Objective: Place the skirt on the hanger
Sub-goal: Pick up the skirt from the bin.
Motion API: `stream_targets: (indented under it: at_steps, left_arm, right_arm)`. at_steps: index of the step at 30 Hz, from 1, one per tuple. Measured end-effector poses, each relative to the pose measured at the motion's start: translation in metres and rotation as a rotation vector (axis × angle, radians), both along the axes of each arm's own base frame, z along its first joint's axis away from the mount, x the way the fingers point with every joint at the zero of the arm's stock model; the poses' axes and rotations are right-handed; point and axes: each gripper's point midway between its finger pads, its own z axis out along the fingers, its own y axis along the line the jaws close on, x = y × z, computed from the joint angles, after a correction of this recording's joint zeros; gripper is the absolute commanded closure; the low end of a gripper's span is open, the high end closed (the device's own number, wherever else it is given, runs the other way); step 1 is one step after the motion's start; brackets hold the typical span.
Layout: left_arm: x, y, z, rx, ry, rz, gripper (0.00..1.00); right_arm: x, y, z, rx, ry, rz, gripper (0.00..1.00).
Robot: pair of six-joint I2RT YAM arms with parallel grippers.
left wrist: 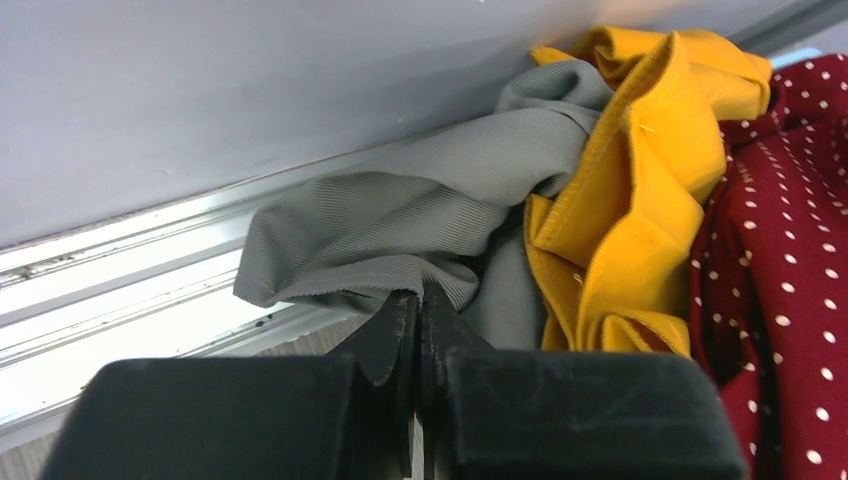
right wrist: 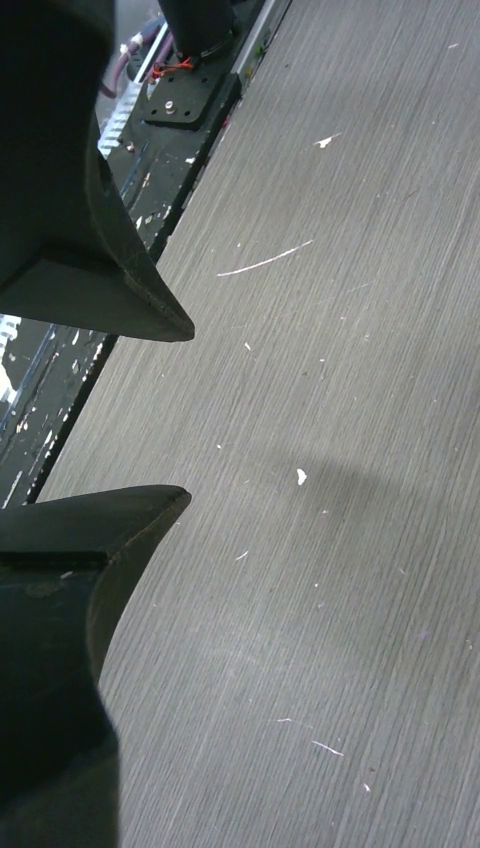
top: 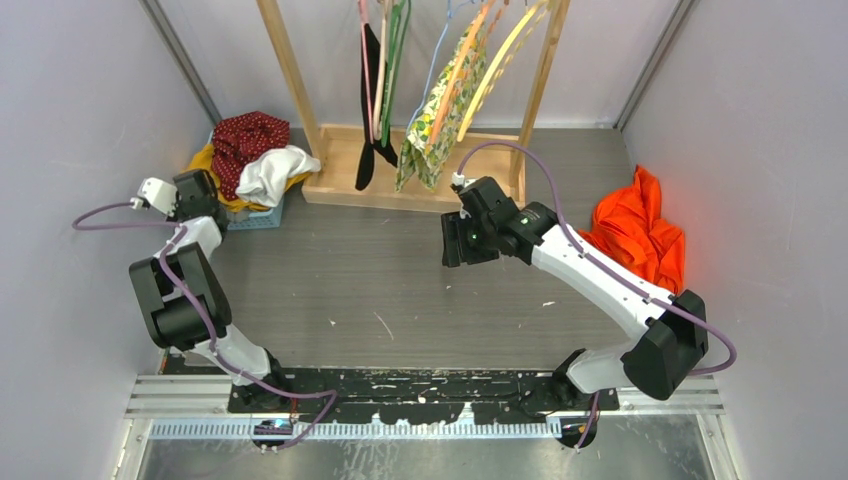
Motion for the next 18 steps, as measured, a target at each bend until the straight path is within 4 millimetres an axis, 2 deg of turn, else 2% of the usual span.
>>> stream_targets:
  at_steps: [5,8,11,15,18]
  left_arm:
    - [0.01,-0.013,0.004,-0.036,-0.03,-0.083,1.0]
    - [0.017,-0.026,0.02,-0.055,-0.059,-0.163,1.0]
    - [0.026,-0.043,0.054,-0.062,-0.106,-0.255,1.0]
    - [0.04,-0.063,0.119,-0.045,-0.192,-0.372,1.0]
    - [0.042,-0.073,0.159,-0.032,-0.24,-0.433,1.0]
  right_arm:
    - [0.0,0.0,-0.001,-0.001,0.002,0.001,0.4]
    - [-0.001,-0.001,-0.002,-0.003,0.004,0.0,0.4]
    - [-0.002,-0.001,-0.006,-0.007,0.011,0.001,0.4]
    - [-0.004,-0.001,-0.008,-0.006,0.019,0.005,0.4]
    - [-0.006,-0.001,-0.011,-0.002,0.027,0.01,0.41]
